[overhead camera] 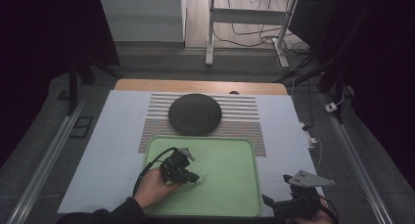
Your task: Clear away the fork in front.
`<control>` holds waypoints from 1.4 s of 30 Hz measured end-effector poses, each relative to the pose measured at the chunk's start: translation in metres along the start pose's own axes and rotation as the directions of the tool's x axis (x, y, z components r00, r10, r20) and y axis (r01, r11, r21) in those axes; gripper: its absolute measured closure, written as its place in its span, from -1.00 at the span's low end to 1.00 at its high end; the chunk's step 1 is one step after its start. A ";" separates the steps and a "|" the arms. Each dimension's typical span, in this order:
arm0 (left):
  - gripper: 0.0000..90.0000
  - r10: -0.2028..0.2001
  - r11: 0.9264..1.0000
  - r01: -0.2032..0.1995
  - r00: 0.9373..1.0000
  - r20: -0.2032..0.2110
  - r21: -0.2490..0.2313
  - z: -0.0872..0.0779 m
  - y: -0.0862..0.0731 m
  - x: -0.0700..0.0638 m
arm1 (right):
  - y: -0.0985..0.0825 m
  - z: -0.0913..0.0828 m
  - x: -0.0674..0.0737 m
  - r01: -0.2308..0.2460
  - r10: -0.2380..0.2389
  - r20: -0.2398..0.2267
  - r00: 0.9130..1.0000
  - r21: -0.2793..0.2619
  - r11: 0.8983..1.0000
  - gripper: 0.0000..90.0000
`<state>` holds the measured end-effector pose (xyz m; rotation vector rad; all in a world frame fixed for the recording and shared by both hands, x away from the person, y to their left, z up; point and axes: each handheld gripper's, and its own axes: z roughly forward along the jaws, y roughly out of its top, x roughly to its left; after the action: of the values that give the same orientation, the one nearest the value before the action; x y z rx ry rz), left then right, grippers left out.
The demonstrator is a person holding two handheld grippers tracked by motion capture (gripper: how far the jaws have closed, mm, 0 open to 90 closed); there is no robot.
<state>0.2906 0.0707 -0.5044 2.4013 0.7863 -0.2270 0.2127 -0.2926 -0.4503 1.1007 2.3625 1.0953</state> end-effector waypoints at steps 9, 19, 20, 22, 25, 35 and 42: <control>0.97 0.038 0.999 -0.038 0.999 0.034 0.001 0.003 0.000 -0.011 | 0.000 0.000 0.000 0.000 0.000 0.001 1.000 0.000 1.000 -0.96; 0.97 0.069 0.996 -0.069 0.998 0.011 0.053 0.021 0.000 -0.016 | 0.000 0.000 0.000 0.001 -0.001 0.001 1.000 0.001 1.000 -0.96; 0.97 0.062 0.997 -0.062 0.998 0.002 0.046 0.021 0.001 -0.014 | 0.000 0.000 0.000 0.002 -0.002 0.001 1.000 0.002 1.000 -0.96; 0.97 0.051 0.998 -0.050 0.998 -0.026 0.034 0.020 0.003 -0.008 | 0.000 0.000 0.000 0.002 -0.002 0.001 1.000 0.002 1.000 -0.96; 0.98 0.021 1.000 -0.020 0.997 -0.072 0.017 0.015 0.005 0.007 | 0.000 0.000 0.000 0.003 -0.003 0.001 1.000 0.004 1.000 -0.96; 0.97 -0.157 0.988 0.150 0.967 -0.200 -0.048 -0.011 0.000 0.066 | 0.000 0.001 0.000 0.003 -0.003 -0.002 1.000 0.012 1.000 -0.96; 0.97 -0.259 0.966 0.247 0.937 -0.234 -0.080 -0.029 -0.013 0.092 | 0.000 0.001 0.000 0.007 -0.007 -0.001 1.000 0.017 1.000 -0.96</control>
<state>0.3571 0.1405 -0.5175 2.3036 1.2025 -0.0128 0.2135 -0.2917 -0.4508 1.0965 2.3790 1.0761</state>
